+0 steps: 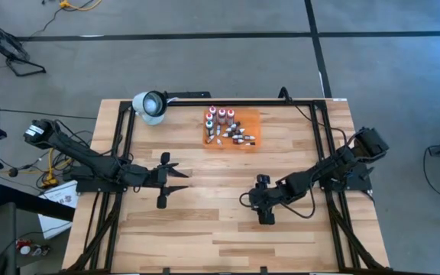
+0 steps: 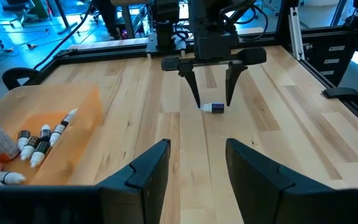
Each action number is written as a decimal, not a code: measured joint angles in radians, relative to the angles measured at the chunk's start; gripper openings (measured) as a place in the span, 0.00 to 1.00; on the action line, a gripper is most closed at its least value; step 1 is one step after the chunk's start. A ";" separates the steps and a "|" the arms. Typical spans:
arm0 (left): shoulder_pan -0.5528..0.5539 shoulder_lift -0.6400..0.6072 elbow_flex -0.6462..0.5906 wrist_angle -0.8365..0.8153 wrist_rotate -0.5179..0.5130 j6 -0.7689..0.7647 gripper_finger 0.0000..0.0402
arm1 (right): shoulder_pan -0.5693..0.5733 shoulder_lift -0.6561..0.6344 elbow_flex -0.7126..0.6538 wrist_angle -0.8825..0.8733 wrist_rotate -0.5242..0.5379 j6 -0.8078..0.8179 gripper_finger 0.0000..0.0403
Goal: Pick & Place food coloring
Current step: Put the purple small food coloring bottle into the orange bin
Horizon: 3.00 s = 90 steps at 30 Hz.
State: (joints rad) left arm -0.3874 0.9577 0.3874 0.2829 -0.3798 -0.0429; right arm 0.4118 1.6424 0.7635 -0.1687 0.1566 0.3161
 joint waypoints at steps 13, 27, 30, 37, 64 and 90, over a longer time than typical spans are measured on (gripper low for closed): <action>0.000 0.000 0.000 0.000 0.000 0.000 0.38 | 0.005 0.000 0.000 -0.038 -0.007 0.052 0.63; 0.000 0.000 0.001 -0.002 0.000 -0.002 0.38 | 0.033 -0.001 0.000 -0.057 -0.010 0.071 0.64; 0.000 0.000 0.001 -0.002 0.000 -0.002 0.38 | 0.028 -0.001 0.000 -0.056 0.012 0.068 0.63; 0.000 0.000 0.001 -0.001 0.001 -0.002 0.38 | 0.025 -0.001 0.000 -0.018 0.029 0.020 0.63; 0.000 0.000 0.001 -0.008 0.009 -0.004 0.38 | 0.008 0.065 0.002 0.016 -0.023 -0.013 0.63; 0.000 0.000 0.001 -0.012 0.008 -0.006 0.38 | -0.015 0.069 0.002 0.034 -0.027 -0.063 0.32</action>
State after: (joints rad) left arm -0.3874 0.9581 0.3882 0.2704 -0.3714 -0.0490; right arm 0.3965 1.7119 0.7654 -0.1350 0.1299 0.2530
